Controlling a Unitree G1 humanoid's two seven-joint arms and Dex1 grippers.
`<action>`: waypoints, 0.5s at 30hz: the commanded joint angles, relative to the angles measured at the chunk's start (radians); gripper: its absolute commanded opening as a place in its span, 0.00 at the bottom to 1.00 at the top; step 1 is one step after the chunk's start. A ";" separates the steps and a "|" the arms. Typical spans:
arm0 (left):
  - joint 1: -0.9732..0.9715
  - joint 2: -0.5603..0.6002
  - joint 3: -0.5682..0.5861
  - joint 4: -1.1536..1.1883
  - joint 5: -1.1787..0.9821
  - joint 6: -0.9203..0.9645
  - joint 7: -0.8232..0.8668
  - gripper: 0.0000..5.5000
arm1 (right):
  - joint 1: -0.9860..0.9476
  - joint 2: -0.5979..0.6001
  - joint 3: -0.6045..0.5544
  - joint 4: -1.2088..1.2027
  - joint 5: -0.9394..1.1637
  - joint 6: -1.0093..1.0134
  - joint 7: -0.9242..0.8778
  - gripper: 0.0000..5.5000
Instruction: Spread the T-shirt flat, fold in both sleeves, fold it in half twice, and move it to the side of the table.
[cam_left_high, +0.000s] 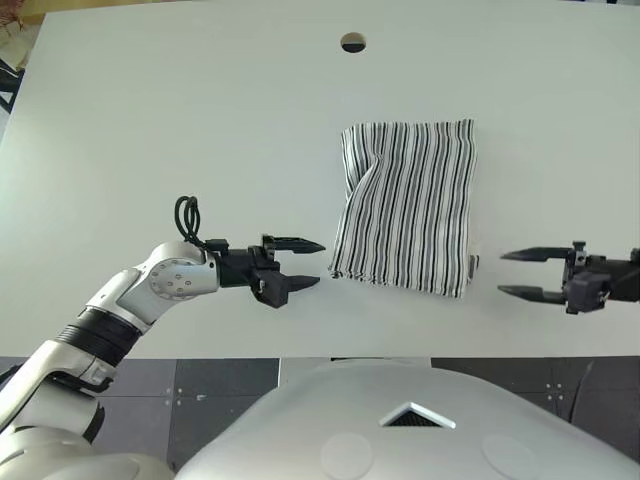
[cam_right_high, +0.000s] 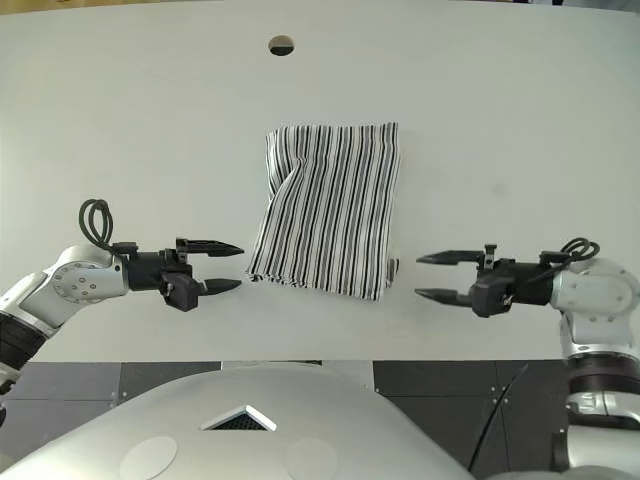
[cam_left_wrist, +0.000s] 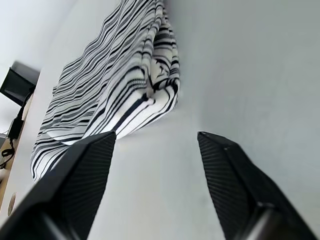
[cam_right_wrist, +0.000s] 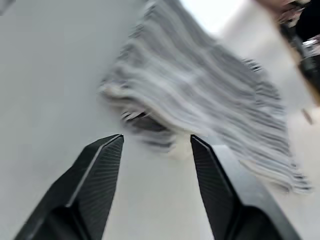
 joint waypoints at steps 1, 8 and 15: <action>0.006 -0.035 0.026 0.020 0.113 0.004 -0.001 0.65 | -0.023 -0.032 0.049 0.065 -0.091 -0.090 -0.018 0.53; -0.013 -0.149 0.058 0.046 0.237 -0.033 0.063 0.65 | -0.042 0.045 0.119 0.050 -0.356 -0.180 -0.238 0.53; -0.029 -0.210 0.055 0.097 0.304 -0.052 0.096 0.65 | -0.105 0.076 0.190 0.101 -0.512 -0.231 -0.419 0.53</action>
